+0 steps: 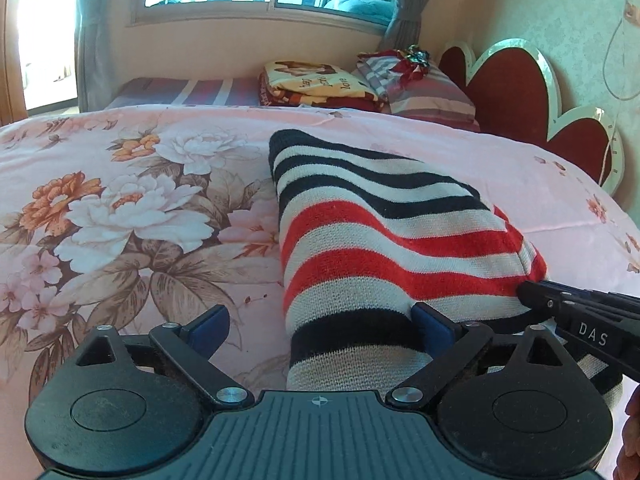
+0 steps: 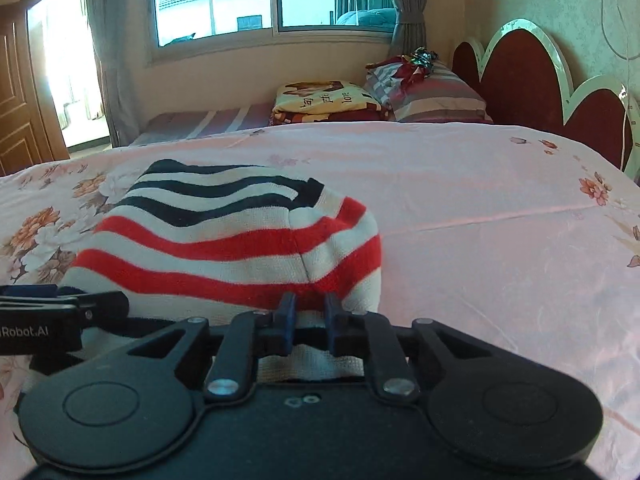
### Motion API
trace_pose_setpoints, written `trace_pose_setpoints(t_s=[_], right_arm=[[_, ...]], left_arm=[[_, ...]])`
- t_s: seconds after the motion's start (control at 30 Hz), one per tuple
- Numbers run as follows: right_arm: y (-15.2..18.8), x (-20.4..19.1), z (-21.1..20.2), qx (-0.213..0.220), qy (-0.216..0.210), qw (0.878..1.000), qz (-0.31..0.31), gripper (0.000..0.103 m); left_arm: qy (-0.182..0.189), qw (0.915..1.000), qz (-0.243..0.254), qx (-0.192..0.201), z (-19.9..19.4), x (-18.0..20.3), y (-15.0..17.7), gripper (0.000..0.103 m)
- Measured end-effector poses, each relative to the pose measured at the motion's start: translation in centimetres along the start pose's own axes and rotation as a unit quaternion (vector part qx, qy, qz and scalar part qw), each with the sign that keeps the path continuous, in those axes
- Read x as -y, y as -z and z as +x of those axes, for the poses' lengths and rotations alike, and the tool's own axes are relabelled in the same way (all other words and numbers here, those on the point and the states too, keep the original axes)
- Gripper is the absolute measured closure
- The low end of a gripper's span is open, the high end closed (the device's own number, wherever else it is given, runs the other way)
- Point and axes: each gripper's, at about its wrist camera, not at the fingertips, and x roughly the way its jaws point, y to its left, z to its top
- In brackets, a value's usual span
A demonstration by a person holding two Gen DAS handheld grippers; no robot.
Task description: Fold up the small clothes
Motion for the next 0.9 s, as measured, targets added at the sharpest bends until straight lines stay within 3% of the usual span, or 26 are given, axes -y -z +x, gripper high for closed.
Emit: trace_pose_setpoints(t_s=[0.1, 0.2, 0.37, 0.5, 0.7, 0.9], right_arm=[[-0.3, -0.4, 0.3, -0.011, 0.008, 1.000, 0.002, 0.090], [-0.6, -0.7, -0.1, -0.022, 0.009, 1.000, -0.002, 0.090], [0.1, -1.0, -5.1, 0.010, -0.013, 1.000, 0.013, 0.085], [2.4, -1.6, -7.0, -0.001, -0.002, 1.000, -0.007, 0.086], [4.4, -1.4, -5.7, -0.032, 0.007, 0.999, -0.010, 0.088], [5.5, -0.3, -5.3, -0.031, -0.022, 0.999, -0.016, 0.088]], left_arm=[[-0.002, 0.9997, -0.017, -0.017, 0.2, -0.2, -0.2, 0.001], [-0.018, 0.9996, 0.011, -0.018, -0.8, 0.5, -0.2, 0.001], [-0.010, 0.9997, 0.013, -0.016, -3.2, 0.4, 1.2, 0.002], [-0.006, 0.9996, 0.022, -0.018, -3.8, 0.3, 2.8, 0.001], [-0.007, 0.9995, 0.022, -0.022, -3.5, 0.3, 3.7, 0.001], [-0.001, 0.9996, -0.001, -0.028, -2.8, -0.2, 4.1, 0.000]])
